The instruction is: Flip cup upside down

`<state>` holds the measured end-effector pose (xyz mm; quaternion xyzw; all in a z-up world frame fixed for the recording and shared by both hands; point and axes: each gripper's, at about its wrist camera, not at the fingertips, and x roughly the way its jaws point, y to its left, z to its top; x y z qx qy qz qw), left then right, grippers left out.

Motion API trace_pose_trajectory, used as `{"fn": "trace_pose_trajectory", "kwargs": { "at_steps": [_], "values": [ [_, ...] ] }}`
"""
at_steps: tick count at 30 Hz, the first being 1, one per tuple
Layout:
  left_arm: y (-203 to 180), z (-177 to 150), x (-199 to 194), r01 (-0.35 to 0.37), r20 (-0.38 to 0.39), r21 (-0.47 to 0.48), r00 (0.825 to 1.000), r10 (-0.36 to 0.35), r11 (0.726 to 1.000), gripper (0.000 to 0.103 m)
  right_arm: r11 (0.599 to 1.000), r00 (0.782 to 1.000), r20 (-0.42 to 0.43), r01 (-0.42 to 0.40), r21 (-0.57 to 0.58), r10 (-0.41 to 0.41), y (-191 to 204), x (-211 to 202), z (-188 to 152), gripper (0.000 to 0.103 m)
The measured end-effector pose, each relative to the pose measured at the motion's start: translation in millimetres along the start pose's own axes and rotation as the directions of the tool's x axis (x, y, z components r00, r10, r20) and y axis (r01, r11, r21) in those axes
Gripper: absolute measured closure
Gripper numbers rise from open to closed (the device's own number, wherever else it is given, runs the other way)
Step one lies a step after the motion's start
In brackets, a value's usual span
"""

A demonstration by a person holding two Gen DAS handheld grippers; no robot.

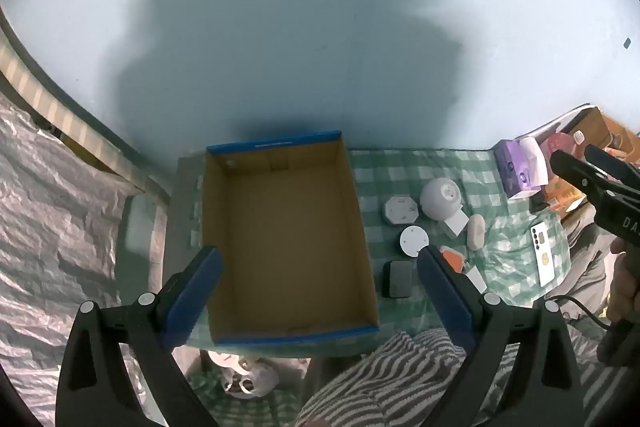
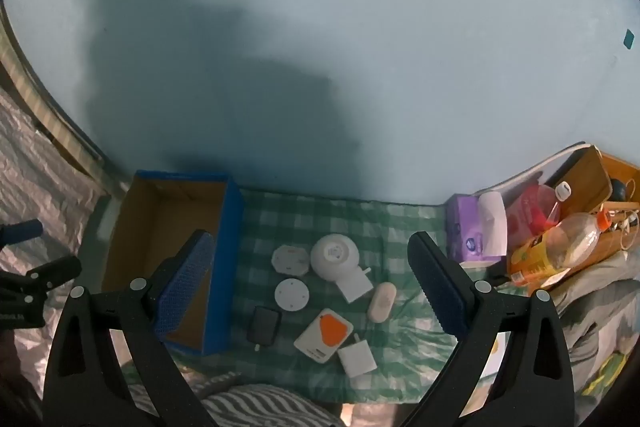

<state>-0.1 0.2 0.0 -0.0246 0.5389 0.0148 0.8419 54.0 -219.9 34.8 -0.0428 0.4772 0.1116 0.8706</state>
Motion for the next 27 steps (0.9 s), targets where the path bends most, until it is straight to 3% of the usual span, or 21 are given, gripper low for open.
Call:
{"fn": "trace_pose_trajectory", "kwargs": {
  "at_steps": [27],
  "values": [
    [-10.7, -3.7, 4.1, 0.010, -0.009, 0.012, 1.000, -0.010, 1.000, 0.005, 1.000, 0.999, -0.030, -0.011, -0.011, 0.010, 4.1, 6.8, -3.2, 0.006]
  ]
}}
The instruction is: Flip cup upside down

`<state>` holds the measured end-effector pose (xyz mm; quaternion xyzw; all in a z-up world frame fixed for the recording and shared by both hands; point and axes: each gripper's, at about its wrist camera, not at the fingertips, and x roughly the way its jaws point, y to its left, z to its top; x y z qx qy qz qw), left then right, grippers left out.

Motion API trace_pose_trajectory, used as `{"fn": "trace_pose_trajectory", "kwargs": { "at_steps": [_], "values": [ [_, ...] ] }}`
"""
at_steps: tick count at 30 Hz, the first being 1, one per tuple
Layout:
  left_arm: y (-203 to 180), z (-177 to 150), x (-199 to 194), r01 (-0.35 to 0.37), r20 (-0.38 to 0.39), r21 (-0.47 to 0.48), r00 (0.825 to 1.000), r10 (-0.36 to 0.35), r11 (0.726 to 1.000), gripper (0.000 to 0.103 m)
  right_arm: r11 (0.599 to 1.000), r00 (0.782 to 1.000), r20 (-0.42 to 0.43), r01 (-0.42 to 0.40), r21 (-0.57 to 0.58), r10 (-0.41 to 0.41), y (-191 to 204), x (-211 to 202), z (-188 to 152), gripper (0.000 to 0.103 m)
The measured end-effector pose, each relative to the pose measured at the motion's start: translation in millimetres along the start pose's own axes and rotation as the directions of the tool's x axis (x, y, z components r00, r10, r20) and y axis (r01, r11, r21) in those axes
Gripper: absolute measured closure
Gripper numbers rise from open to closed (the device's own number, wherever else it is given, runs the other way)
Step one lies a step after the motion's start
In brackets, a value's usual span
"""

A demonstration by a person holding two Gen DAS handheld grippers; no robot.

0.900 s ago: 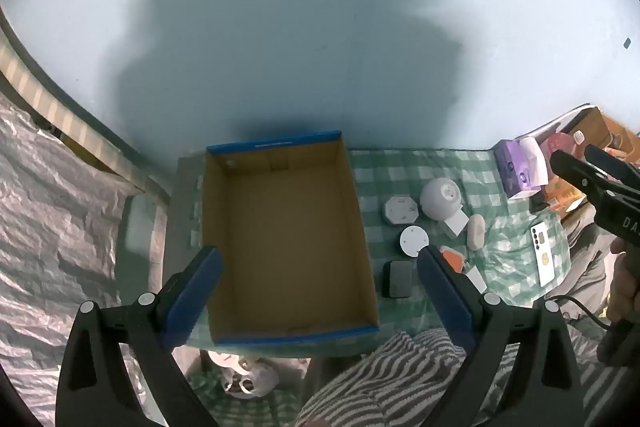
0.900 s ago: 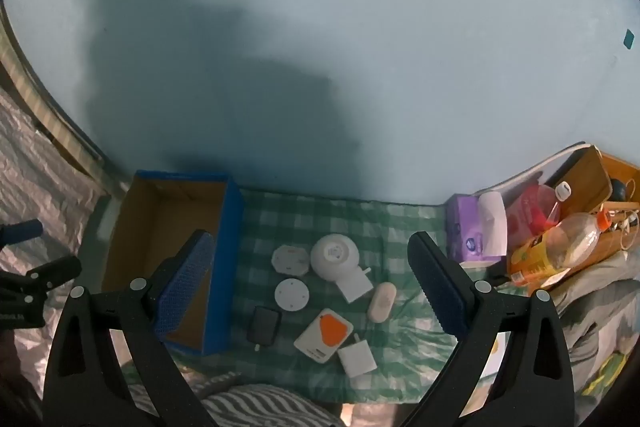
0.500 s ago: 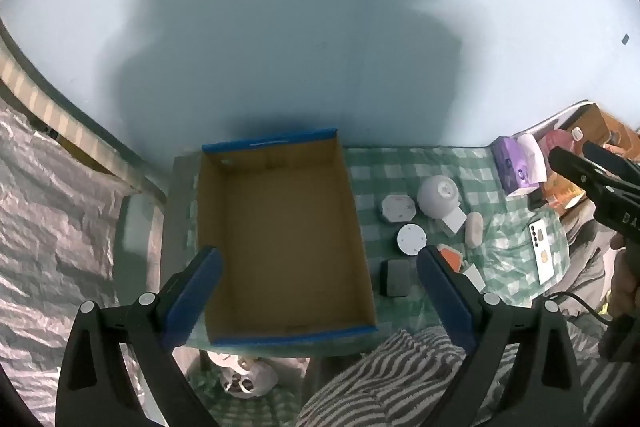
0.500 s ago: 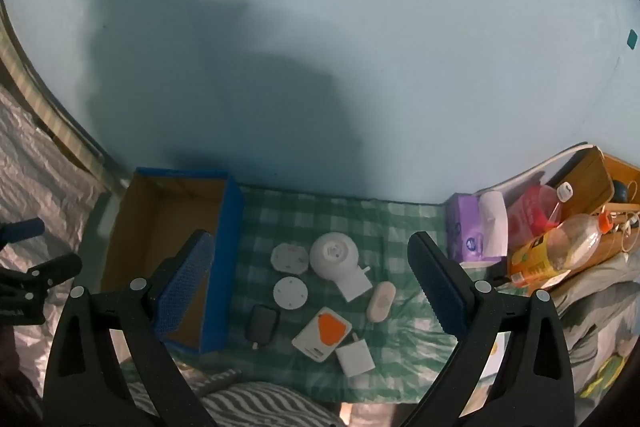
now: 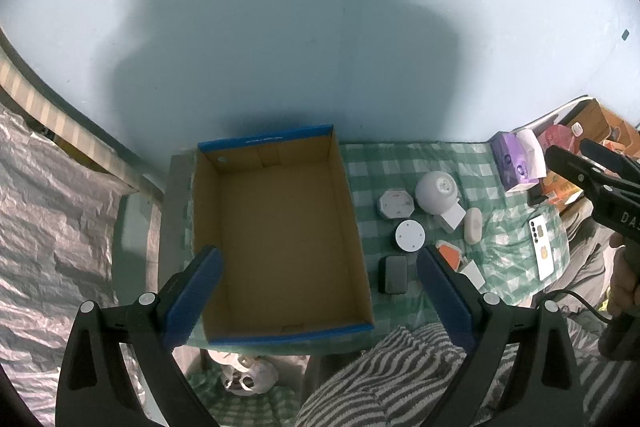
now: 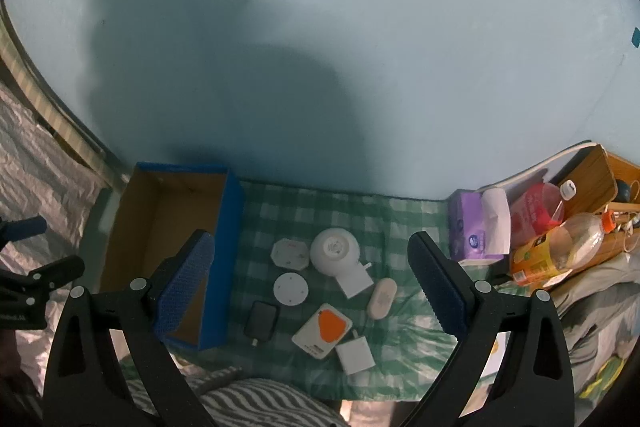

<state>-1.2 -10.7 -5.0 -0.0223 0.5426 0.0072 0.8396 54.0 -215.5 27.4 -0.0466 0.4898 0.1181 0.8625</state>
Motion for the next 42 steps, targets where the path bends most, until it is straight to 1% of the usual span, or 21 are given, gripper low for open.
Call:
{"fn": "trace_pose_trajectory", "kwargs": {
  "at_steps": [42],
  "values": [
    [-1.1, 1.9, 1.2, -0.002, -0.009, 0.001, 1.000, 0.002, 1.000, 0.005, 1.000, 1.000, -0.011, -0.002, 0.002, 0.002, -5.9, 2.7, 1.1, 0.006]
  ]
}}
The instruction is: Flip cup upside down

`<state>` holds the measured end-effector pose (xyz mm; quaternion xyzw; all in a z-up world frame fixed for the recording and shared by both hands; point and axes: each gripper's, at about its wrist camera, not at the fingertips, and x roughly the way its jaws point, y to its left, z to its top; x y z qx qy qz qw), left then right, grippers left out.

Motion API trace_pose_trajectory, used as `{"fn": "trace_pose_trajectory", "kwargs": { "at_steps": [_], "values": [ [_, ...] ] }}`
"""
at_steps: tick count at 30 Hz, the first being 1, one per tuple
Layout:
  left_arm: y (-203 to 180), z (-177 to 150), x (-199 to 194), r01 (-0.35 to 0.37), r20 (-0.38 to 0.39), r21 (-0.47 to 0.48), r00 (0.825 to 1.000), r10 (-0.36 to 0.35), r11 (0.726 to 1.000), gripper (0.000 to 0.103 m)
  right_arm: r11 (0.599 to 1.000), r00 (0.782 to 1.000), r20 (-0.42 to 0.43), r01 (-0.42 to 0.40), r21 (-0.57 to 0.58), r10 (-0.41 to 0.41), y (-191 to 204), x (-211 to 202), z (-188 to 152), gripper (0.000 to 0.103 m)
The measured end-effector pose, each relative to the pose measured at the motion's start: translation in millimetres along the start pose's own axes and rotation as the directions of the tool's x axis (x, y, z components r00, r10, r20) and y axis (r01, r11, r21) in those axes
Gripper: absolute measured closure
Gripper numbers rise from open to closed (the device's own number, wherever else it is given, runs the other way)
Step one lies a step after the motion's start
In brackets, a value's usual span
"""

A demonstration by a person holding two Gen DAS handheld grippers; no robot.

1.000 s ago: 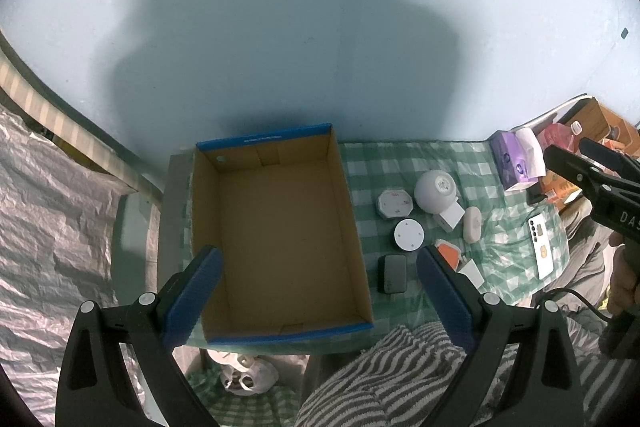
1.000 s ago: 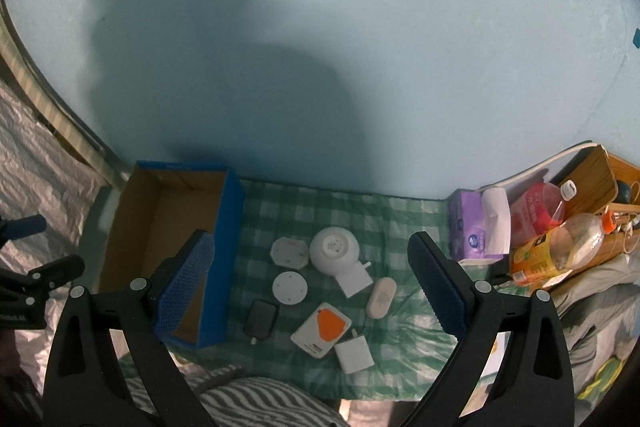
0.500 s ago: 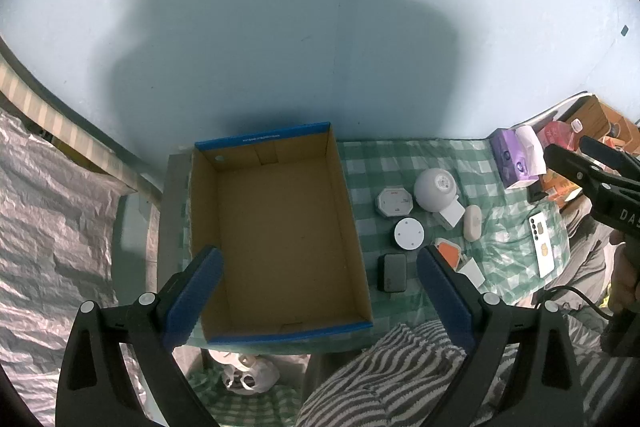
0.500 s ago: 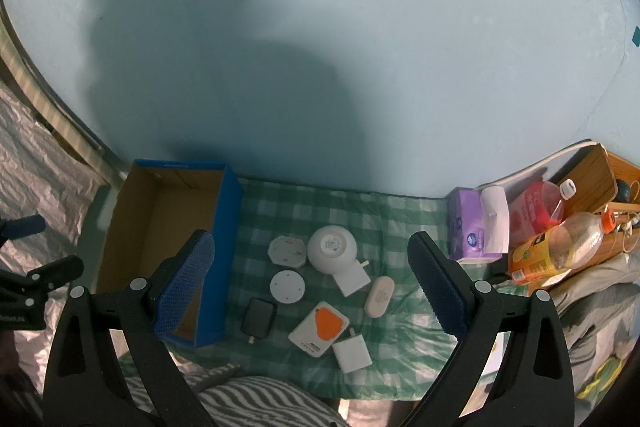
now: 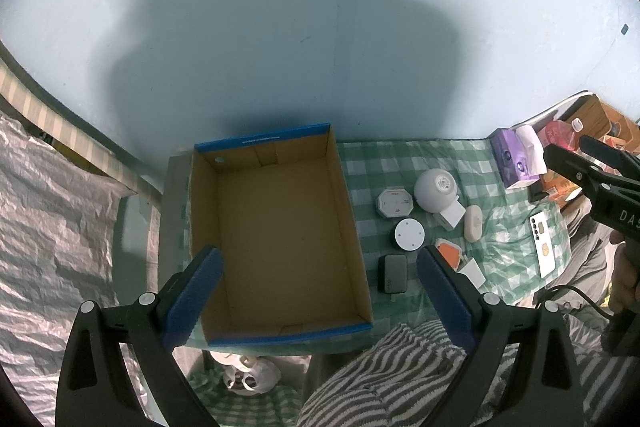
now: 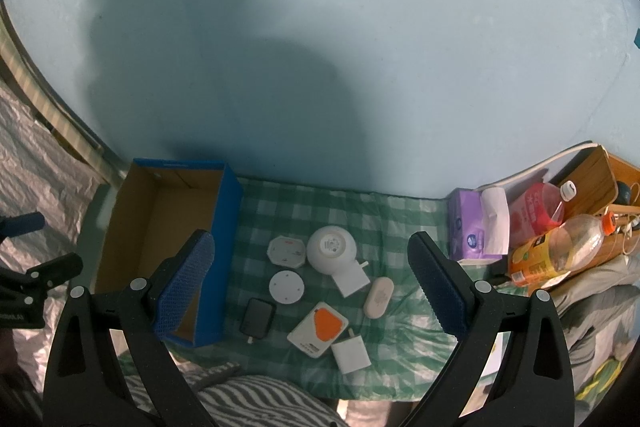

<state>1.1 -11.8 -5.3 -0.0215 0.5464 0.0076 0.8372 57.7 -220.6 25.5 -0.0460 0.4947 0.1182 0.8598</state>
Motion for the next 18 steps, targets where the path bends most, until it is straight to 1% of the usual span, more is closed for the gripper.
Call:
{"fn": "trace_pose_trajectory", "kwargs": {
  "at_steps": [18],
  "values": [
    [-1.4, -3.4, 0.5, 0.000, 0.001, 0.004, 1.000, 0.000, 1.000, 0.005, 1.000, 1.000, -0.004, 0.002, -0.006, -0.002, -3.9, -0.9, -3.2, 0.006]
  ]
}}
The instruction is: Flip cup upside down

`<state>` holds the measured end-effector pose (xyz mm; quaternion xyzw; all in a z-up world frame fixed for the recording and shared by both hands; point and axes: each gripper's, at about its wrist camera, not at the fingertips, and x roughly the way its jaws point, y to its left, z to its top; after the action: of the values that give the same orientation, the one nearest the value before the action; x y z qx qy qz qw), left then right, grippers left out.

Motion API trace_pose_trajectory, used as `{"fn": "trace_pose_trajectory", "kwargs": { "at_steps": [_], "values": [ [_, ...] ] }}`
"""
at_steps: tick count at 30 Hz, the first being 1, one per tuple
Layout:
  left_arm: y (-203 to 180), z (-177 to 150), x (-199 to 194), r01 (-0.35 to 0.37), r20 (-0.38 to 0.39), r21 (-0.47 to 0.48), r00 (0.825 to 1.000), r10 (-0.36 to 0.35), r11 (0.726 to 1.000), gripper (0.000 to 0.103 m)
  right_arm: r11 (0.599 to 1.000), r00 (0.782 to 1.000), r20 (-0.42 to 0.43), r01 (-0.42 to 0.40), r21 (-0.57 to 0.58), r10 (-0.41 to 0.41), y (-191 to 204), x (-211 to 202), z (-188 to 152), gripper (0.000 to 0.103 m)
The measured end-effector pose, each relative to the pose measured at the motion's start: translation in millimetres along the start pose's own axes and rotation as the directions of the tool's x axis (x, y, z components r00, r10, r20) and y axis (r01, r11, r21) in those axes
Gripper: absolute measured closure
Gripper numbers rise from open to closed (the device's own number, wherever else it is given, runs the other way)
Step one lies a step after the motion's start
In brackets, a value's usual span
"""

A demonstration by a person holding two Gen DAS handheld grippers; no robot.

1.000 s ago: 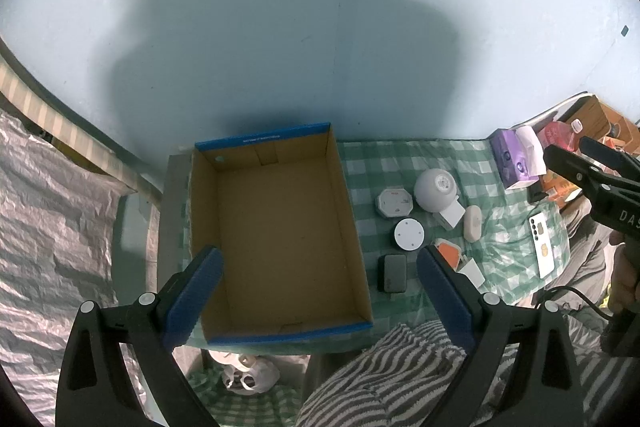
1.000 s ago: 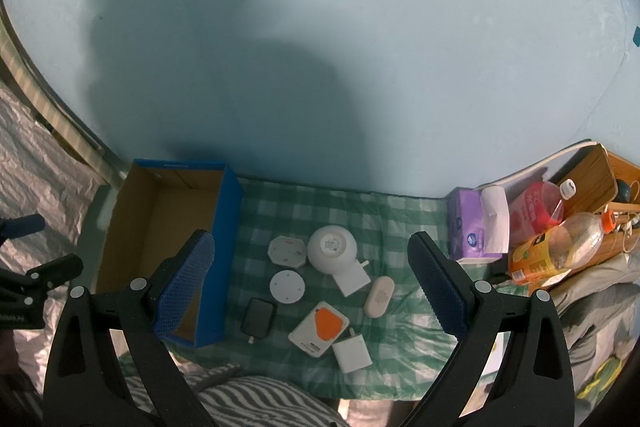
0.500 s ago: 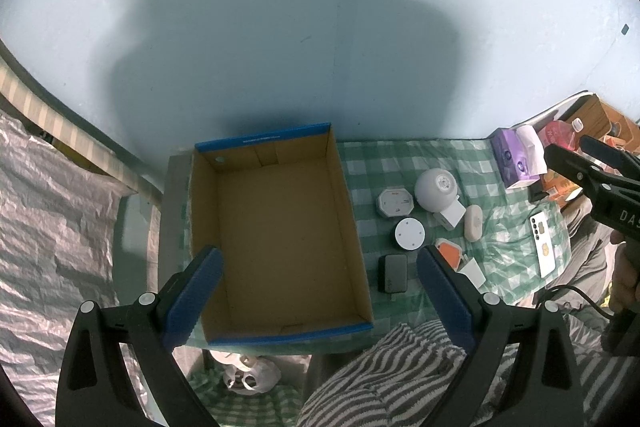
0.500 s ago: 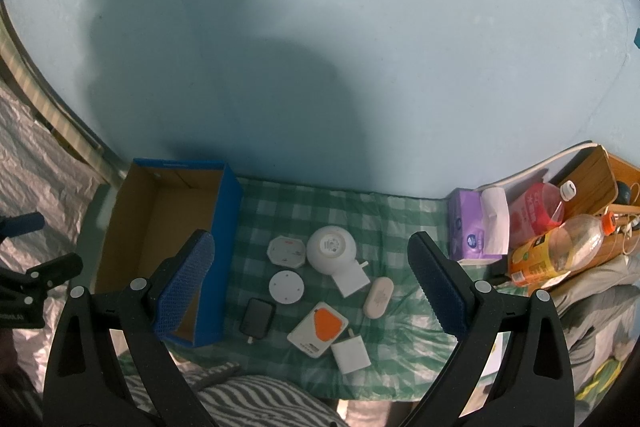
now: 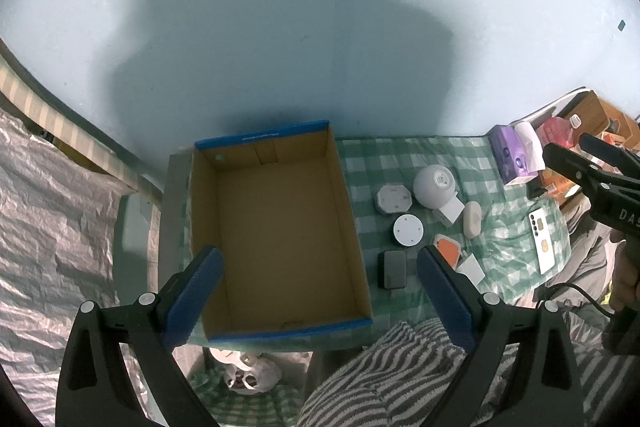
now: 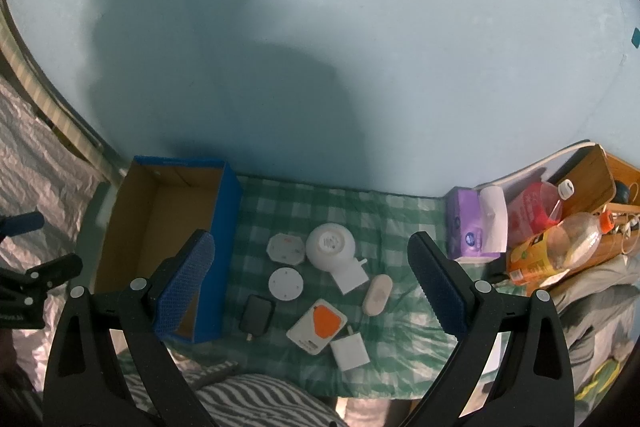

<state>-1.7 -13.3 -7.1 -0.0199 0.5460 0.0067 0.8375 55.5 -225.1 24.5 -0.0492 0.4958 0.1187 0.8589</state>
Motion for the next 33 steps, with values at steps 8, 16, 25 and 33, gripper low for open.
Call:
{"fn": "trace_pose_trajectory", "kwargs": {
  "at_steps": [8, 16, 25, 33],
  "values": [
    [-0.9, 0.4, 0.2, -0.002, -0.002, 0.000, 1.000, 0.002, 1.000, 0.005, 1.000, 1.000, -0.001, 0.001, -0.003, -0.001, 0.4, -2.0, -2.9, 0.006],
    [17.1, -7.7, 4.5, -0.037, -0.024, -0.016, 0.999, 0.036, 0.999, 0.005, 1.000, 1.000, -0.026, 0.003, -0.010, -0.003, 2.3, 3.2, -5.2, 0.006],
    [71.5, -8.5, 38.9, -0.096, -0.100, -0.089, 0.991, 0.087, 0.991, 0.005, 0.999, 0.995, -0.103, -0.023, -0.023, 0.020, -11.6, 31.7, -13.3, 0.006],
    [103.4, -21.0, 80.9, -0.128, -0.194, -0.113, 0.975, 0.105, 0.985, 0.005, 0.998, 0.983, -0.174, -0.063, -0.027, 0.057, -25.2, 64.8, -32.2, 0.006]
  ]
}}
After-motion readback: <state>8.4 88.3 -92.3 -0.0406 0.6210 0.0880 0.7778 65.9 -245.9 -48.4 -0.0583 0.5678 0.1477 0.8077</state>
